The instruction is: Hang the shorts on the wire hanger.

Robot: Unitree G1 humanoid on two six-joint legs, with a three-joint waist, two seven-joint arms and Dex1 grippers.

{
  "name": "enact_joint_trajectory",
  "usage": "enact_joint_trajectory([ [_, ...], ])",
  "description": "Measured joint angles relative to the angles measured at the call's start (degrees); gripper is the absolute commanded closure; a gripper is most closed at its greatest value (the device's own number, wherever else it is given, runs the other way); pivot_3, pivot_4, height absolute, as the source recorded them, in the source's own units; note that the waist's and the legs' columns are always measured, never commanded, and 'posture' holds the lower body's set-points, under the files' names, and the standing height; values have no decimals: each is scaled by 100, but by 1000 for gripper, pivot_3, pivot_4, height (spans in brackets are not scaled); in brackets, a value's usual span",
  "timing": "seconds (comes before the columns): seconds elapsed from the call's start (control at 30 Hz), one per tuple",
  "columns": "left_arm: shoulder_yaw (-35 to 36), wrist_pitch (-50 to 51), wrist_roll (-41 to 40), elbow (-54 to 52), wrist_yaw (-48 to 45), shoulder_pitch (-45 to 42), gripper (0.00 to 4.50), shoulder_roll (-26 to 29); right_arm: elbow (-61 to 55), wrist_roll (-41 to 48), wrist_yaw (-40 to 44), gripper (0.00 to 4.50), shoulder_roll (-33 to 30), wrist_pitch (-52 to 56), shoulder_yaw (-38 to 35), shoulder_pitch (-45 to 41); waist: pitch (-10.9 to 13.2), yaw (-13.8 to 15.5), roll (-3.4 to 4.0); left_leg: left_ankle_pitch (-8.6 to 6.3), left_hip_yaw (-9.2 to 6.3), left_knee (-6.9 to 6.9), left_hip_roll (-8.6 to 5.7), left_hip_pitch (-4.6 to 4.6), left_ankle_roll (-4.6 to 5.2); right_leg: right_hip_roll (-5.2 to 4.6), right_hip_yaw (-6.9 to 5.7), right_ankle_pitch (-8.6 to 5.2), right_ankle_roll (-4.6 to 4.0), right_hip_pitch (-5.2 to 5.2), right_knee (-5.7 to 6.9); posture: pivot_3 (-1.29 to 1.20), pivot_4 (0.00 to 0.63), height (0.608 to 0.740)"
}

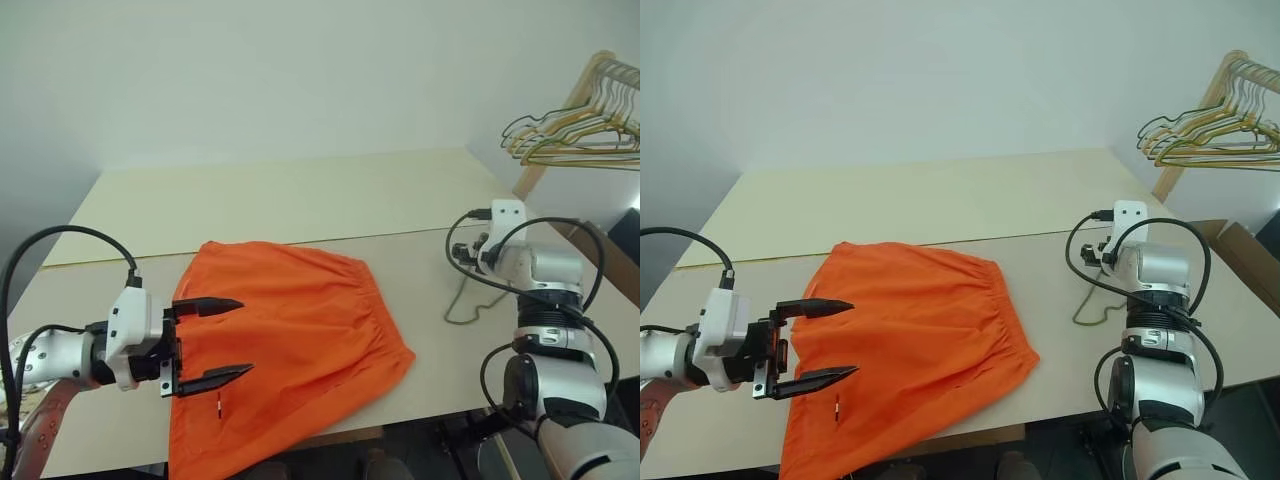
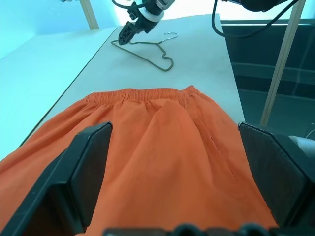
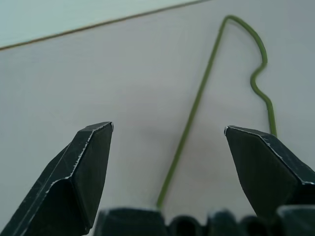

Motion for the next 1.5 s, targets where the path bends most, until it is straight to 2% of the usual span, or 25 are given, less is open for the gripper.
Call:
enact_joint_trajectory([
  [0.53,-146,-138,135,-59,4,121,67,-30,1226,418,-492,291,316,-255,-433,-284,-13,-76,10,1,-2,0,0,5,0,2,1,1,0,4,4,43,0,740],
  [0.63,-192,-147,151,-59,2,109,0,-30,1311,389,-467,851,321,-376,-256,-284,-22,-89,10,1,-2,0,1,9,0,3,1,1,0,7,5,41,0,740],
  [0.97,-370,-250,211,-53,-15,-12,0,-40,1712,299,-549,4274,400,-814,-117,-283,-91,-155,10,0,-2,0,4,21,1,6,3,2,-1,21,3,45,0,740],
  [1.0,-407,-258,231,-53,-14,-12,0,-43,1739,300,-545,4477,408,-848,-114,-283,-97,-170,10,0,-4,0,4,26,2,7,3,2,-1,27,3,47,0,740],
  [1.17,-437,-340,310,-54,1,-19,0,-62,1904,297,-558,4477,442,-1017,-52,-284,-97,-193,14,-7,-11,-16,8,102,11,12,-2,0,-1,112,-19,53,0,740],
  [1.37,-439,-366,339,-54,58,-18,0,-77,1874,213,-667,4477,509,-1328,89,-211,-97,-193,14,-7,-11,-14,7,109,12,12,-1,-1,0,117,-17,58,0,740],
  [1.5,-442,-285,219,-54,298,-81,0,-241,891,-19,-429,4477,539,-1487,637,270,-78,-164,45,-7,-10,-13,4,89,12,7,2,-1,2,97,-13,49,0,740],
])
